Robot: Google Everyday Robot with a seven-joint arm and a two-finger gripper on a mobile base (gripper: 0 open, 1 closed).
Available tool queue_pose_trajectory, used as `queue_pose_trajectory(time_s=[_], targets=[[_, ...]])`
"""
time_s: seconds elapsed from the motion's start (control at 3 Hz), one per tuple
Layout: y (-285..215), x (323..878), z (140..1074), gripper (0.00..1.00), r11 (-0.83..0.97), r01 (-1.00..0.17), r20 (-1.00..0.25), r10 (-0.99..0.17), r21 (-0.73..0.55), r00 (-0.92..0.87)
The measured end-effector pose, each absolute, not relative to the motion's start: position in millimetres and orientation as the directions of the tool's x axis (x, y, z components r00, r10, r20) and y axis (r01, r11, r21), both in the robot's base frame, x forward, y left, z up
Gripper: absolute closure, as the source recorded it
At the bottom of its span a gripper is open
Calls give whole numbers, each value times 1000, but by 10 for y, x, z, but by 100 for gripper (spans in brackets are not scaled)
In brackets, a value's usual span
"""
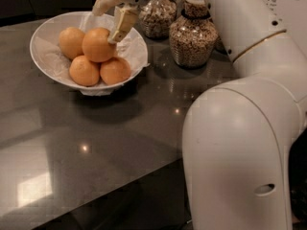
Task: Pick orange from white bowl
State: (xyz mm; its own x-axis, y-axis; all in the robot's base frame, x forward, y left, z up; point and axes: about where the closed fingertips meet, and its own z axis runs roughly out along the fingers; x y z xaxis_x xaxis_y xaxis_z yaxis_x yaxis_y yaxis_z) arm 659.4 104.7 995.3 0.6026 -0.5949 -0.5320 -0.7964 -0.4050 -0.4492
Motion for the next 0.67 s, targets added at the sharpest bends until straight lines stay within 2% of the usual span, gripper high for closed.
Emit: queue_pose_trajectory(time_s=[0.33,0.67], targets=[[1048,6594,9953,0,-405,-796,-532,-595,-449,603],[1048,6595,9952,0,-405,-797,-532,-595,-449,602]])
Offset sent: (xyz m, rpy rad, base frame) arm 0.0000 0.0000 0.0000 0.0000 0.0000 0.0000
